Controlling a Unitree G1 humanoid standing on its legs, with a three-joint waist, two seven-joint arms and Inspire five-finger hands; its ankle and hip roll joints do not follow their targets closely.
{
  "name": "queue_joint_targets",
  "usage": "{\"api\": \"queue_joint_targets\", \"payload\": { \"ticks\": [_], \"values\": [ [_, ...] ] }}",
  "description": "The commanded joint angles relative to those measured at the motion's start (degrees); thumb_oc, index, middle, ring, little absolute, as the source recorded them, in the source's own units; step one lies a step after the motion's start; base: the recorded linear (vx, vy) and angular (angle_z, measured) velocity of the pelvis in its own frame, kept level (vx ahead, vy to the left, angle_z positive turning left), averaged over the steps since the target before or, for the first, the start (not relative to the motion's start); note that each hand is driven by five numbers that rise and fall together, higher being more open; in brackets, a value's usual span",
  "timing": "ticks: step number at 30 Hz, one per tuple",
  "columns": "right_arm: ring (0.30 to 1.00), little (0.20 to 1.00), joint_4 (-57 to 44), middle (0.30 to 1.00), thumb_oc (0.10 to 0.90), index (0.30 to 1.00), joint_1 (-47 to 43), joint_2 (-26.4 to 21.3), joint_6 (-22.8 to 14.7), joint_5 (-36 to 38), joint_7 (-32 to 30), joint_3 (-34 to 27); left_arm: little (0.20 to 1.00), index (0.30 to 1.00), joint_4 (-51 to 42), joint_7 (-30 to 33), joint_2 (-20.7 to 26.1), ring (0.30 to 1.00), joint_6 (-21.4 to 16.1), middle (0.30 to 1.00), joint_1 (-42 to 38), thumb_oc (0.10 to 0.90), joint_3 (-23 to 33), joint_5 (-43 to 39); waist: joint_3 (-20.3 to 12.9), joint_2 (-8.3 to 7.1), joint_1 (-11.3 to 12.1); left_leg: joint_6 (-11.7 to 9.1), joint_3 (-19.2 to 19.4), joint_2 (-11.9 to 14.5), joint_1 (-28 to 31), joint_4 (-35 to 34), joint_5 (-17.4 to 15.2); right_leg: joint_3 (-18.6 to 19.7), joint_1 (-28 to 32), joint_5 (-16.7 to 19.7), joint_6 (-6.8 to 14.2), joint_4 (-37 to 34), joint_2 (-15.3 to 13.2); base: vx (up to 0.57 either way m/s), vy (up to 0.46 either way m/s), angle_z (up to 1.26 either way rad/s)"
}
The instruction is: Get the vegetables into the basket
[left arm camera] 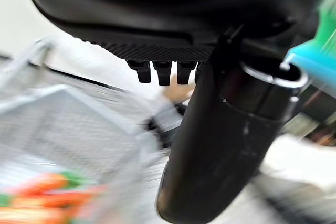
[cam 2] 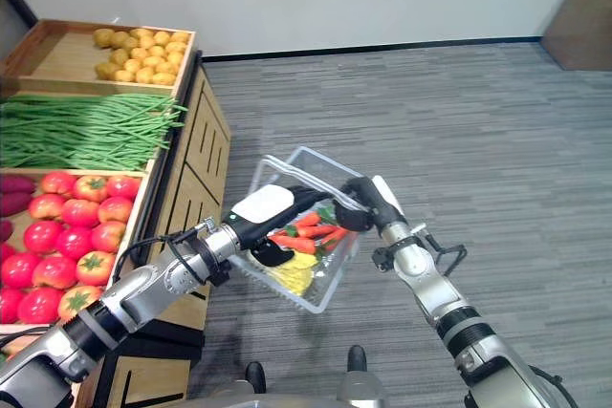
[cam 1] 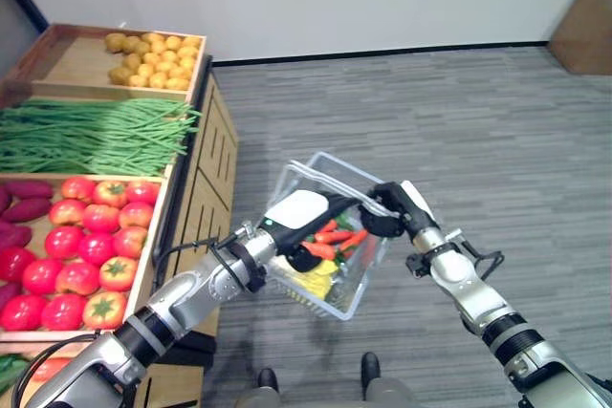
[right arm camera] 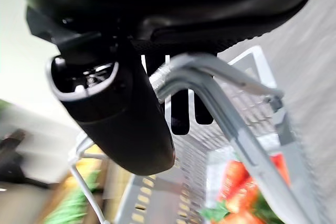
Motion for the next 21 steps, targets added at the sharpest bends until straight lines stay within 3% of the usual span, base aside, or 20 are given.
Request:
{"api": "queue_joint_targets", "payload": {
  "ticks": [1,2,5,7,10,13,16,21],
  "values": [
    [0.3,0.3,-4.28,0.3,0.4,0.3,-3.48,-0.67,-4.22,-1.14,-4.91,-5.55,1.0,1.0,-2.73,-4.11,-2.42,1.0,-2.25,1.0,-3.35,0.9,3.21,-24.37,-4.78,-1.71,-0.68,-1.69,0.15,1.13,0.78,0.07,-5.31,-6.05,4.46,-6.44,3.56,0.0,-2.87,-0.02,0.003,0.06],
    [0.3,0.3,-3.3,0.3,0.4,0.3,-1.63,-0.68,-3.56,-2.09,-5.0,-7.08,1.0,1.0,-4.6,-7.29,-2.75,1.0,0.15,1.0,1.19,0.9,4.88,-36.25,-4.67,-1.67,-0.55,-1.62,0.03,1.06,0.69,0.07,-5.25,-6.17,4.45,-6.38,3.49,0.0,-2.87,-0.01,0.002,0.05],
    [0.3,0.3,-1.31,0.3,0.4,0.3,-0.69,-0.63,-3.37,-2.52,-5.4,-8.04,1.0,1.0,-5.28,-8.86,-2.87,1.0,1.79,1.0,3.56,0.9,5.21,-41.94,-4.64,-1.62,-0.45,-1.5,-0.14,0.99,0.65,0.07,-5.21,-6.21,4.48,-6.36,3.45,0.0,-2.84,-0.01,0.0,0.01],
    [0.3,0.3,3.72,0.3,0.4,0.3,1.72,-0.51,-3.12,-3.29,-6.27,-10.62,1.0,1.0,-7.3,-11.9,-1.53,1.0,4.8,1.0,9.62,0.9,6.66,-52.88,-4.31,-1.29,-0.17,-1.33,-0.58,0.75,0.54,0.07,-5.11,-6.2,4.52,-6.31,3.43,0.0,-2.84,0.0,0.0,0.0],
    [0.3,0.3,7.49,0.3,0.4,0.3,4.38,-0.14,-3.62,-2.95,-6.38,-12.4,1.0,1.0,-6.02,-13.53,0.37,1.0,6.68,1.0,14.17,0.9,7.59,-57.13,-4.29,-1.16,-0.04,-1.3,-0.74,0.65,0.53,0.07,-4.96,-6.3,4.53,-6.28,3.44,0.0,-2.84,0.0,0.0,0.0],
    [0.3,0.3,10.48,0.3,0.4,0.3,6.93,-0.19,-4.0,-2.03,-6.63,-14.65,1.0,1.0,0.12,-14.38,1.25,1.0,8.09,1.0,18.58,0.9,8.21,-56.58,-4.17,-1.02,-0.01,-1.23,-0.97,0.5,0.56,0.07,-4.86,-6.28,4.53,-6.25,3.49,0.0,-2.83,0.0,0.0,0.0],
    [0.3,0.3,12.99,0.3,0.4,0.3,9.83,-0.13,-4.42,-0.48,-6.19,-16.85,1.0,1.0,10.1,-15.6,2.48,1.0,8.89,1.0,21.66,0.9,8.53,-51.12,-4.25,-0.9,-0.13,-1.27,-0.9,0.47,0.67,0.07,-4.71,-6.2,4.52,-6.18,3.54,0.0,-2.8,0.0,0.0,0.0],
    [0.3,0.3,17.91,0.3,0.4,0.3,13.82,1.93,-4.23,2.8,-6.12,-20.57,1.0,1.0,31.47,-10.65,-4.9,1.0,7.99,1.0,25.08,0.9,12.66,-36.47,-4.31,-1.03,-0.24,-1.16,-0.73,0.47,0.59,0.07,-4.47,-6.1,4.26,-6.05,3.48,0.0,-2.79,0.0,0.0,0.0]
  ]
}}
